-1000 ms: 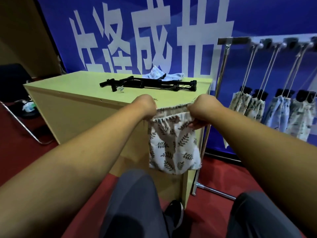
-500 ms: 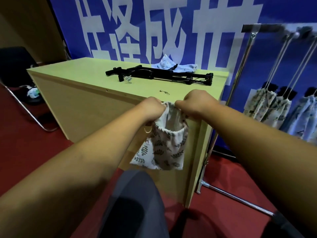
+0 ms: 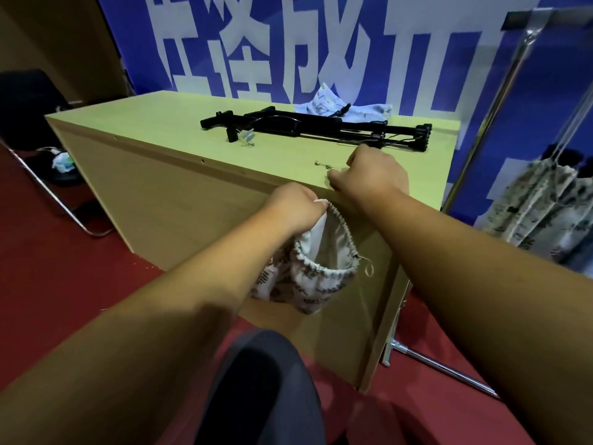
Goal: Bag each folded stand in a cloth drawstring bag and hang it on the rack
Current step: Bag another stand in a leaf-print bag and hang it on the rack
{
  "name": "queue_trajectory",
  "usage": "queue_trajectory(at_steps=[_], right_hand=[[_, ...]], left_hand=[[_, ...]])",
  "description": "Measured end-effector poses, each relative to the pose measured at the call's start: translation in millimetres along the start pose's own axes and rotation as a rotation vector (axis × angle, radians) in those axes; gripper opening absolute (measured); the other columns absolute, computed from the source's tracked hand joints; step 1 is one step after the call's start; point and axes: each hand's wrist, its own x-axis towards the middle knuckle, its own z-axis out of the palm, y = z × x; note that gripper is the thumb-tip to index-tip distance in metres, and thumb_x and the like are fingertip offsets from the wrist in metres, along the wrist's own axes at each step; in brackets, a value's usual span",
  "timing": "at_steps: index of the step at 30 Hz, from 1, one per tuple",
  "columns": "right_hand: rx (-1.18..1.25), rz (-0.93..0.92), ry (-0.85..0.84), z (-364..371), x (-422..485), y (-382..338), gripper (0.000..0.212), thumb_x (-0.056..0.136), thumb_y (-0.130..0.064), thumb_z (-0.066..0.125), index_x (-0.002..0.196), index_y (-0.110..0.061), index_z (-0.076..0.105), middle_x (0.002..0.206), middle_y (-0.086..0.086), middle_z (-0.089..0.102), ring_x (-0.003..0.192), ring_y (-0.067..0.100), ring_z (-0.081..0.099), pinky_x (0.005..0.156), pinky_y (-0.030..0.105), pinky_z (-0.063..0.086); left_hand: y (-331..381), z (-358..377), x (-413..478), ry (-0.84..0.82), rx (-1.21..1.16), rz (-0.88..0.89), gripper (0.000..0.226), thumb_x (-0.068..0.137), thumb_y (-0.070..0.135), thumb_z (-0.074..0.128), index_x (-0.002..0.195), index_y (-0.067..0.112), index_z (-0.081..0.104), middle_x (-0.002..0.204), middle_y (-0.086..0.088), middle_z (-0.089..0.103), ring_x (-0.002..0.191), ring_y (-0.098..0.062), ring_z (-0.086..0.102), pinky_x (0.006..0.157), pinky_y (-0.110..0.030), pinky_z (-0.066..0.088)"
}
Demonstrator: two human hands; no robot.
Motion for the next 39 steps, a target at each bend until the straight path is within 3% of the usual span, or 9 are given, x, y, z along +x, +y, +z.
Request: queue_trajectory(at_steps=[8, 13, 16, 21, 24, 30, 32, 35, 39], right_hand=[[-0.038, 0.012, -0.11, 22.1, 31.7, -5.8, 0.04, 0.097, -0.059, 0.061, 0.102, -0.023, 0.077, 0.103, 0.001, 0.075, 0.1, 0.031, 0.067, 0.092, 0.042, 0.054], [0.023, -0.014, -0.117, 19.4, 30.5, 0.0, 0.037, 0.103, -0.056, 0.062, 0.102, -0.022, 0.078, 0.103, 0.004, 0.075, 0.101, 0.033, 0.065, 0.089, 0.041, 0.05], [0.215, -0.124, -0.135, 9.3, 14.6, 5.4, 0.034, 0.106, -0.049, 0.06, 0.087, -0.021, 0.069, 0.086, -0.001, 0.069, 0.092, 0.03, 0.067, 0.079, 0.039, 0.051], [0.484, -0.264, 0.013, -12.2, -36.8, 16.9, 0.025, 0.108, -0.04, 0.061, 0.103, -0.016, 0.067, 0.094, -0.003, 0.068, 0.088, 0.018, 0.063, 0.074, 0.036, 0.049], [0.396, -0.347, -0.037, -19.7, -63.5, 25.7, 0.022, 0.107, -0.039, 0.064, 0.104, -0.018, 0.069, 0.097, -0.003, 0.071, 0.089, 0.016, 0.062, 0.075, 0.034, 0.048], [0.234, -0.458, -0.16, -31.4, -83.5, 47.3, 0.021, 0.107, -0.036, 0.064, 0.109, -0.021, 0.079, 0.102, -0.001, 0.077, 0.094, 0.02, 0.068, 0.082, 0.041, 0.056], [0.233, -0.434, -0.124, -39.5, -84.6, 50.5, 0.02, 0.106, -0.031, 0.064, 0.118, -0.022, 0.077, 0.111, 0.0, 0.073, 0.102, 0.021, 0.066, 0.088, 0.041, 0.055], [0.116, -0.351, -0.08, -45.0, -86.3, 50.8, 0.026, 0.101, -0.031, 0.066, 0.125, -0.021, 0.062, 0.116, 0.002, 0.057, 0.1, 0.026, 0.062, 0.086, 0.045, 0.056], [-0.046, -0.16, -0.171, -60.0, -91.3, 52.8, 0.024, 0.1, -0.034, 0.064, 0.114, -0.017, 0.053, 0.108, 0.005, 0.055, 0.09, 0.028, 0.06, 0.075, 0.045, 0.057]], left_hand=[[-7.1, 4.3, 11.8, -0.036, -0.059, 0.016, 0.025, 0.102, 0.041, 0.064, 0.084, 0.024, 0.063, 0.075, -0.01, 0.054, 0.068, -0.025, 0.05, 0.064, -0.03, 0.038], [-6.1, 4.1, 7.9, -0.073, -0.131, -0.012, 0.016, 0.102, 0.037, 0.066, 0.093, 0.024, 0.064, 0.073, -0.008, 0.048, 0.061, -0.022, 0.041, 0.059, -0.029, 0.033], [-3.2, 3.8, 4.0, -0.065, -0.188, -0.047, 0.022, 0.103, 0.035, 0.065, 0.087, 0.019, 0.063, 0.069, -0.006, 0.051, 0.062, -0.023, 0.044, 0.06, -0.027, 0.034], [8.1, -1.4, -2.9, -0.112, -0.31, -0.209, 0.033, 0.109, 0.037, 0.052, 0.094, 0.013, 0.068, 0.066, -0.001, 0.056, 0.06, -0.02, 0.052, 0.058, -0.028, 0.039], [11.2, -7.4, -9.1, -0.194, -0.482, -0.301, 0.037, 0.108, 0.033, 0.051, 0.079, 0.016, 0.064, 0.061, 0.004, 0.059, 0.047, -0.016, 0.051, 0.046, -0.024, 0.036], [25.2, -17.7, -27.5, -0.205, -0.488, -0.311, 0.042, 0.11, 0.045, 0.05, 0.093, 0.009, 0.065, 0.062, 0.002, 0.061, 0.046, -0.015, 0.053, 0.042, -0.023, 0.039], [31.8, -17.9, -33.3, -0.187, -0.493, -0.279, 0.042, 0.109, 0.045, 0.053, 0.087, 0.012, 0.063, 0.054, 0.004, 0.057, 0.035, -0.013, 0.048, 0.035, -0.016, 0.034], [37.5, -17.0, -34.0, -0.194, -0.46, -0.23, 0.04, 0.106, 0.051, 0.056, 0.085, 0.016, 0.06, 0.06, 0.003, 0.05, 0.041, -0.014, 0.041, 0.036, -0.019, 0.03], [40.4, -18.6, -31.7, -0.183, -0.46, -0.196, 0.039, 0.1, 0.053, 0.061, 0.101, 0.014, 0.065, 0.073, 0.0, 0.048, 0.047, -0.015, 0.039, 0.04, -0.022, 0.031]])
